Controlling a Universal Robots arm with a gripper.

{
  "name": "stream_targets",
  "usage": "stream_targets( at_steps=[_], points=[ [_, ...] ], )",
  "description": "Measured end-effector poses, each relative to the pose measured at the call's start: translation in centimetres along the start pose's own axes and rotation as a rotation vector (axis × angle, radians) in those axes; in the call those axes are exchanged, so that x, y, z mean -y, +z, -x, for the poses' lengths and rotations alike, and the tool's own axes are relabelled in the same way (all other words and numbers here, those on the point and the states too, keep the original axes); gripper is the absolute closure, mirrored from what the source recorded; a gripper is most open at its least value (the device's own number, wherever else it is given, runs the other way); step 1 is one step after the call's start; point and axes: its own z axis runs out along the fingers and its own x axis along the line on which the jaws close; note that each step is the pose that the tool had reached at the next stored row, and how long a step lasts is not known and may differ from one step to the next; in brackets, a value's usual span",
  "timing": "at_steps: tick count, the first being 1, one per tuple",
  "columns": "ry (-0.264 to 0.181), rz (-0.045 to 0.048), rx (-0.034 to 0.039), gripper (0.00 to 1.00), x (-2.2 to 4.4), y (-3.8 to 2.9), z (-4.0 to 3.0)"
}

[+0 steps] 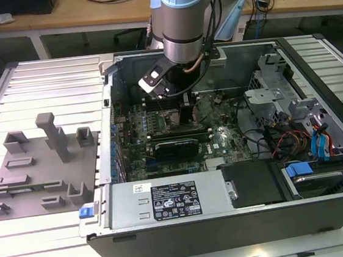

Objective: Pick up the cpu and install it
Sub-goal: 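Place the cpu into insertion slot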

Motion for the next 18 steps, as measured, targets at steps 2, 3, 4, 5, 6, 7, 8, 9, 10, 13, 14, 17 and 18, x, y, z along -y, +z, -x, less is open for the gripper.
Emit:
stream_targets(
  at_steps=[2, 3, 4, 5, 6, 7, 8, 9, 10, 13, 14, 17, 18],
  points=[
    [0.000, -0.0002, 0.0003, 0.39, 0.00, -0.04, 0.01],
    [0.000, -0.0001, 0.0001, 0.39, 0.00, -0.05, 0.00],
    [0.000, -0.0001, 0.0001, 0.40, 0.00, -0.06, 0.00],
    [0.000, -0.0001, 0.0003, 0.47, 0.00, -0.08, 0.01],
    [0.000, -0.0001, 0.0002, 0.53, 0.00, -0.09, 0.01],
    [0.000, -0.0001, 0.0002, 0.60, 0.00, -0.10, 0.00],
    [0.000, -0.0001, 0.0003, 0.65, 0.00, -0.11, 0.01],
    [0.000, -0.0001, 0.0002, 0.65, 0.00, -0.12, 0.01],
    [0.000, -0.0002, 0.0002, 0.71, 0.00, -0.14, 0.01],
    [0.000, -0.0001, 0.0002, 0.89, 0.00, -0.19, 0.01],
    [0.000, -0.0001, 0.0002, 0.89, 0.00, -0.20, 0.01],
    [0.000, -0.0001, 0.0002, 0.89, 0.00, -0.24, 0.01],
    [-0.010, -0.0001, -0.0007, 0.89, 0.02, -0.19, 0.01]
  ],
)
